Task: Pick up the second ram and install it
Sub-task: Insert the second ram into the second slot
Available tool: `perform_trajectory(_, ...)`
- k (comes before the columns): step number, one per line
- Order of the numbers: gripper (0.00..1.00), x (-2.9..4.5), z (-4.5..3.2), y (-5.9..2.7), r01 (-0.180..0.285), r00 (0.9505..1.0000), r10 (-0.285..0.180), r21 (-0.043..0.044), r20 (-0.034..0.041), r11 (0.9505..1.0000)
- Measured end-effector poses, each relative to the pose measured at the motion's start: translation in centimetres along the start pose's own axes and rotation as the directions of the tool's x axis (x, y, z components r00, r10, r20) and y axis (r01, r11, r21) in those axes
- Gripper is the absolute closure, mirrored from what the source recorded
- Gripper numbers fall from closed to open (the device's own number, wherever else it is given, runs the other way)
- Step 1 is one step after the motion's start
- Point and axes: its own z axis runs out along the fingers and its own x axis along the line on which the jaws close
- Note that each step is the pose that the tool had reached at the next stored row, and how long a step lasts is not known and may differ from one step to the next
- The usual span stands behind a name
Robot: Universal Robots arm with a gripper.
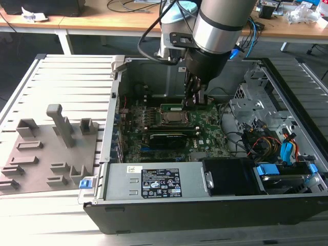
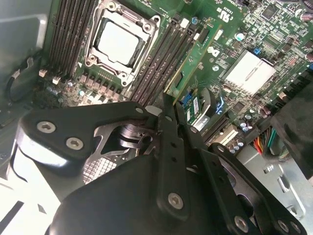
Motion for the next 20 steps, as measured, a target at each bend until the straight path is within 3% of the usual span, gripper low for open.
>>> perform_trajectory(7,0.86,-0.02,0.54,0.16,0.0,1.0,0.0,0.0001,0.0035,1.0)
perform_trajectory(12,0.86,-0.11,0.79,0.68,-0.04,0.9992,0.04,0.0034,0.0079,0.9992)
perform_trajectory(15,0.86,-0.11,0.9,0.75,-0.065,0.9978,0.065,0.0055,0.0147,0.9979)
perform_trajectory(20,0.86,-0.1,0.89,0.76,-0.065,0.9978,0.065,0.0053,0.0144,0.9979)
